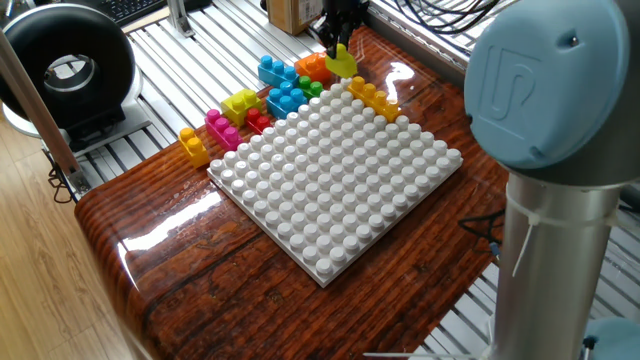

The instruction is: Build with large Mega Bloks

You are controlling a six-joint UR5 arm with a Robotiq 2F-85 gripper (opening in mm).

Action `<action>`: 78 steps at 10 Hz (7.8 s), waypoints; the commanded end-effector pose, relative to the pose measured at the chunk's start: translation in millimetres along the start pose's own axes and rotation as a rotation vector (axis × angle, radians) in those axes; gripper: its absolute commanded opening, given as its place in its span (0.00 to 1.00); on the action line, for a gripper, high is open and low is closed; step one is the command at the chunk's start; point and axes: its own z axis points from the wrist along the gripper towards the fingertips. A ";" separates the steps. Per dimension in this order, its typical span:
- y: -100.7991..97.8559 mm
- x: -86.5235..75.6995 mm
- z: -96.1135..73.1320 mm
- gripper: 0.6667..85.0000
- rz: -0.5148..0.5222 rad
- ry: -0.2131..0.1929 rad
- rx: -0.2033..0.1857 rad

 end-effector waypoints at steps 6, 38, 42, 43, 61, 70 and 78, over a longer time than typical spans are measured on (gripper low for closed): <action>15.7 34.5 -2.9 0.00 0.054 -0.018 -0.043; 39.7 46.8 55.3 0.00 0.001 -0.123 -0.068; 41.4 44.4 58.8 0.00 0.005 -0.140 -0.072; 41.0 44.0 59.6 0.00 0.003 -0.145 -0.077; 14.2 28.1 12.3 0.48 -0.122 -0.029 -0.082; -2.8 -35.0 12.8 0.48 -0.144 -0.010 -0.081; -12.5 -45.3 17.3 0.39 -0.097 0.001 -0.031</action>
